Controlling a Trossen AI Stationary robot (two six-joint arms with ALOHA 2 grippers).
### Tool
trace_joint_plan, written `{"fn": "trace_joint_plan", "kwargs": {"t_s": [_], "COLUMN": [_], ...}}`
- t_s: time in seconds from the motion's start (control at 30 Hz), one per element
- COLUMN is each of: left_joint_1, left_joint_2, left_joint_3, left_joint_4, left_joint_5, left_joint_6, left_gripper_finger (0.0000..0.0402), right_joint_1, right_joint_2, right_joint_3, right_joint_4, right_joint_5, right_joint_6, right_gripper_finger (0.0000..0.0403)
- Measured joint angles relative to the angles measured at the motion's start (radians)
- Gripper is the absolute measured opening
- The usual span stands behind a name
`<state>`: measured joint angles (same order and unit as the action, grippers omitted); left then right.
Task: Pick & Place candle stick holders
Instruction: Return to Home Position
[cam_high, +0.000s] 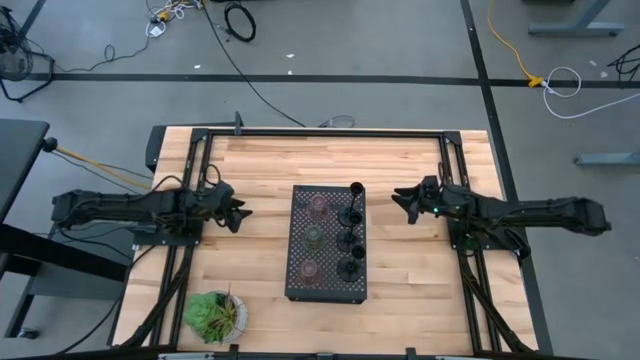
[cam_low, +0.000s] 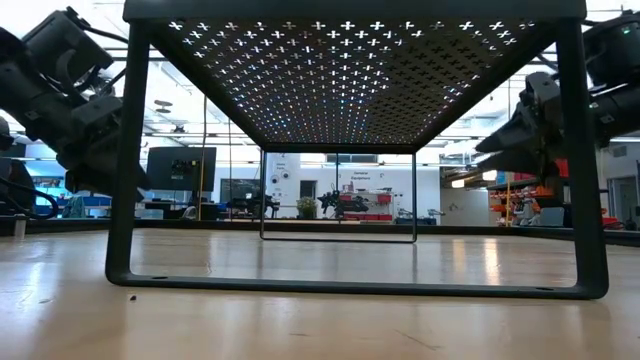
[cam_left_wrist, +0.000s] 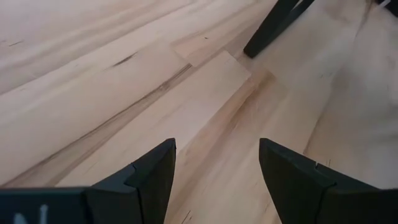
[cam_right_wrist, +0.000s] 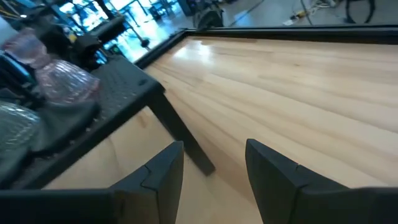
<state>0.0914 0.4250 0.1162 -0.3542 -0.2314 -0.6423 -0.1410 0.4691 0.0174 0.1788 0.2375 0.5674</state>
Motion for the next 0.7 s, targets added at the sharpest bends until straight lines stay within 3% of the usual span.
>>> {"fn": "trace_joint_plan", "kwargs": {"t_s": [0.23, 0.53, 0.7], "left_joint_1": [0.000, 0.000, -0.001], "left_joint_2": [-0.122, -0.425, -0.407], "left_joint_3": [-0.009, -0.010, -0.016], "left_joint_4": [0.040, 0.051, 0.175], "left_joint_5": [0.001, 0.001, -0.012], "left_joint_6": [0.000, 0.000, 0.000], "left_gripper_finger": [0.0234, 0.0234, 0.0234], "right_joint_1": [0.011, 0.050, 0.064], "right_joint_2": [-0.105, -0.275, -0.389], "right_joint_3": [0.000, 0.000, -0.001], "right_joint_4": [0.000, -0.004, -0.002], "right_joint_5": [-0.019, -0.019, -0.020], "right_joint_6": [0.000, 0.000, -0.001], "right_gripper_finger": [0.0171, 0.0171, 0.0171]}}
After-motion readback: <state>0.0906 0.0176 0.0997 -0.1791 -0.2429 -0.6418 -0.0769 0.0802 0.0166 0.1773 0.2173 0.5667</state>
